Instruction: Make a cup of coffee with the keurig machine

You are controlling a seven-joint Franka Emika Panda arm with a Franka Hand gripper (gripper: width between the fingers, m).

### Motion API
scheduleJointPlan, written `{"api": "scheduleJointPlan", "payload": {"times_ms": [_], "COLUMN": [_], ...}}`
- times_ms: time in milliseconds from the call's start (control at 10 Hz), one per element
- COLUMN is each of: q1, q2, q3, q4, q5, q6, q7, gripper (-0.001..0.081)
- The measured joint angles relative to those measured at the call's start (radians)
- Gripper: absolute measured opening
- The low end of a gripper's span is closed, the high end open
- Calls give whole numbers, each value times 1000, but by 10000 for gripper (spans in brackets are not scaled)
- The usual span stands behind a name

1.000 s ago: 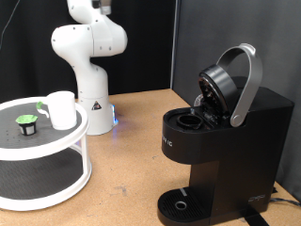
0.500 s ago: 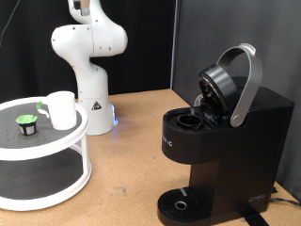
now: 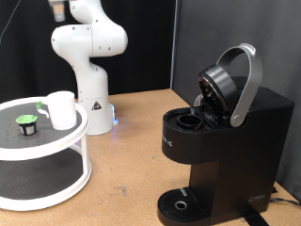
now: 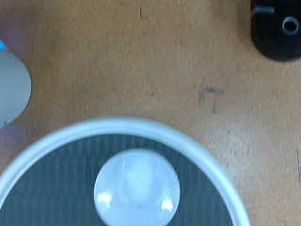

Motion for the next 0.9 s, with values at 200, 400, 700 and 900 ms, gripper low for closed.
{"api": "scheduleJointPlan", "payload": {"times_ms": [200, 400, 700, 900], "q1": [-18, -27, -28, -28], "q2": [0, 8, 45, 70], "q3": [-61, -122, -186, -194], "q4": [3, 20, 58, 61], "q5": [-34, -76, -128, -140], "q6": [38, 44, 25, 25], "q7": [-46, -110, -171, -173], "gripper": [803, 803, 803, 803]}}
